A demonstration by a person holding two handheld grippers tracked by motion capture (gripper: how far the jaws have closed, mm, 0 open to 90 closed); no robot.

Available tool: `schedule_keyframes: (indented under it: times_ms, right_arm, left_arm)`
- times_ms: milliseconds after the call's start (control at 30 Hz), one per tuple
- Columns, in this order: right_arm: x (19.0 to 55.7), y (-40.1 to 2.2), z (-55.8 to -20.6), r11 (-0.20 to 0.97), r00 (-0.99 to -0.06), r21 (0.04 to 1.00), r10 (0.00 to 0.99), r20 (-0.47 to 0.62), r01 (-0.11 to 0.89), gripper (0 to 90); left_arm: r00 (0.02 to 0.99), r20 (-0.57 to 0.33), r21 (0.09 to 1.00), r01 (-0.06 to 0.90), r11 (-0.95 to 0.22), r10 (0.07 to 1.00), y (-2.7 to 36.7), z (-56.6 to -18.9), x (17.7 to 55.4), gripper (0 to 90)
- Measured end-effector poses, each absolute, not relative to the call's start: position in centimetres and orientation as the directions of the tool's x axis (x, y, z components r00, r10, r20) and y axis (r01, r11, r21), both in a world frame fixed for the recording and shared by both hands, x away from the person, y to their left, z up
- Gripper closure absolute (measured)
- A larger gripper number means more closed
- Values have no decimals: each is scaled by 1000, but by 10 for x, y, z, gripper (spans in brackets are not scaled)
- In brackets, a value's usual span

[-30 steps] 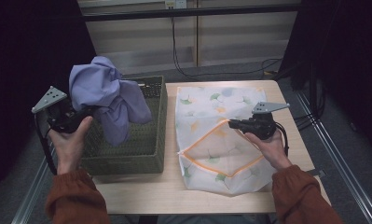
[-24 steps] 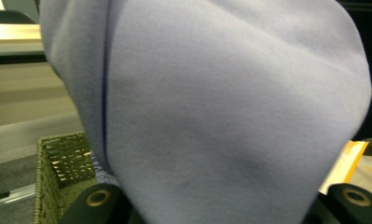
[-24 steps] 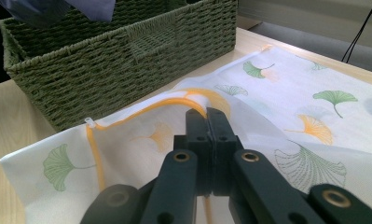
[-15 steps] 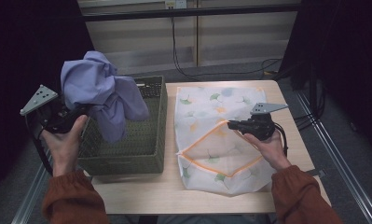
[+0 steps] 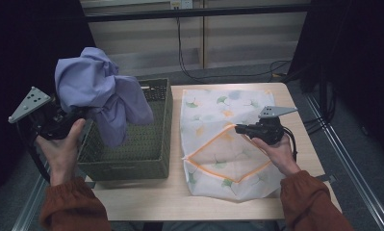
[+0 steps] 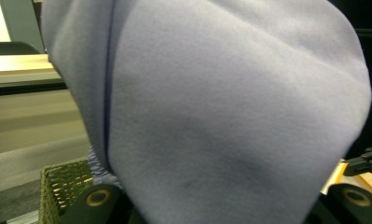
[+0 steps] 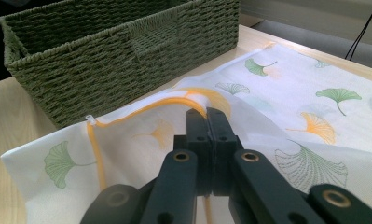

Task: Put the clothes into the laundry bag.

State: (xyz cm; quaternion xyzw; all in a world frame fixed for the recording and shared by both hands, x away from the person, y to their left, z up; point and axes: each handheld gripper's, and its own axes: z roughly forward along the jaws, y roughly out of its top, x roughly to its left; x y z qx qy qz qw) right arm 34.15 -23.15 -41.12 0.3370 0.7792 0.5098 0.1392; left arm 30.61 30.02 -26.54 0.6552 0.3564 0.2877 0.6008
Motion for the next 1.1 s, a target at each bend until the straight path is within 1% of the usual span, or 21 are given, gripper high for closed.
schedule_keyframes:
  times_ms: [233,467,567,667,833,900,1100]
  right_arm:
    - [342,-231,-411,254,-735,888,666,127,383,900]
    - [342,-230,-412,258,-735,885,665,129,388,900]
    - [342,-230,-412,258,-735,885,665,129,388,900]
    - [342,-230,-412,257,-736,886,666,127,385,900]
    - [342,-230,-412,258,-736,885,664,128,387,900]
    - [342,-230,-412,257,-738,886,663,129,386,900]
    - [342,-230,-412,257,-737,886,663,130,387,900]
  left_arm:
    - [607,-54,995,102,-10,793,293,-256,298,814]
    - [644,-16,997,68,-36,765,281,-245,290,814]
    - [658,-16,998,61,-32,753,278,-243,287,813]
    - [674,-26,998,65,-24,739,274,-243,286,814]
    - [690,-13,997,64,-43,724,264,-243,286,813]
    - [719,-11,997,58,-43,695,260,-243,287,813]
    - [743,-6,996,62,-60,669,246,-247,290,814]
